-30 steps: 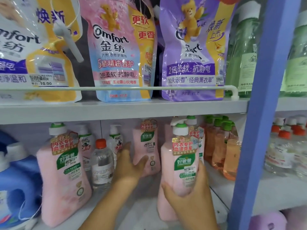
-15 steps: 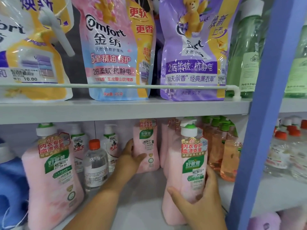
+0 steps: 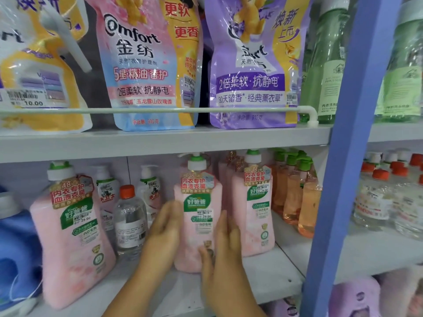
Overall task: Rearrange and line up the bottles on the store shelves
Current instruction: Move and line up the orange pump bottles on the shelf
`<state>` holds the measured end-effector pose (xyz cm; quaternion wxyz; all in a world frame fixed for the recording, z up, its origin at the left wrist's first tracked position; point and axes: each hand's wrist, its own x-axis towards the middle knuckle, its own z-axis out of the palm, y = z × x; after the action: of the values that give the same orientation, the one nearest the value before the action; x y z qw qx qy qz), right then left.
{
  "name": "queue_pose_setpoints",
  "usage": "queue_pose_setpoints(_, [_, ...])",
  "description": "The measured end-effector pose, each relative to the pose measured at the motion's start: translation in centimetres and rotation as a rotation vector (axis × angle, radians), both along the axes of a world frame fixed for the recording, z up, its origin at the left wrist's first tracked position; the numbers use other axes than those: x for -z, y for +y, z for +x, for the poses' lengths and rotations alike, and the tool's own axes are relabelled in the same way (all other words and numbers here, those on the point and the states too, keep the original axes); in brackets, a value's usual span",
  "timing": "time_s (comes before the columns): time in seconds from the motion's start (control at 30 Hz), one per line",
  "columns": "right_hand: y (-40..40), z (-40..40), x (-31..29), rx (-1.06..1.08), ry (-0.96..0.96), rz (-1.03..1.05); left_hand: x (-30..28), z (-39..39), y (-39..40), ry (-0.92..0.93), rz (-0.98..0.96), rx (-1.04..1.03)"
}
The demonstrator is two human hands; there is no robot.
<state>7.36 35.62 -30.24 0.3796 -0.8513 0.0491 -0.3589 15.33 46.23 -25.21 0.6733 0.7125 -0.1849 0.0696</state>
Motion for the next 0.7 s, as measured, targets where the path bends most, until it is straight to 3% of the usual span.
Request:
queue_pose_setpoints(0.07, [-2.1,-1.2,-0.3,0.139,-0.237,-0.098,1.6,-1.6,0.9,0.006,0.107,0.117])
queue_pose_setpoints(0.13, [-5.1,-1.7,-0.6,0.302,-0.379,-0.061,3.2,-1.4,0.9,0.002,0.185,0.087])
queue_pose_setpoints(0.2, [-8.4,-0.9,-1.0,0.387,-0.243,0.076,3.5,-0.8,0.6,0.022,0.225,0.011])
queue_pose_setpoints(0.27, [-10.4,0.5,-1.5,0.297,-0.052,0.282,2.9,-0.1,0.0,0.033,0.235,-0.021])
queue_pose_setpoints(0.33, [-10.9,1.3,-1.3,0.166,-0.016,0.387,2.1,0.5,-0.7,0.046,0.268,-0.039])
queue_pose_setpoints(0.53, [-10.9,1.8,-0.2,0.137,-0.046,0.367,1.2,1.8,-2.8,0.028,0.381,-0.139])
queue_pose_setpoints(0.7, [-10.9,2.0,0.0,0.136,-0.071,0.349,1.8,2.4,-3.6,0.02,0.338,-0.169])
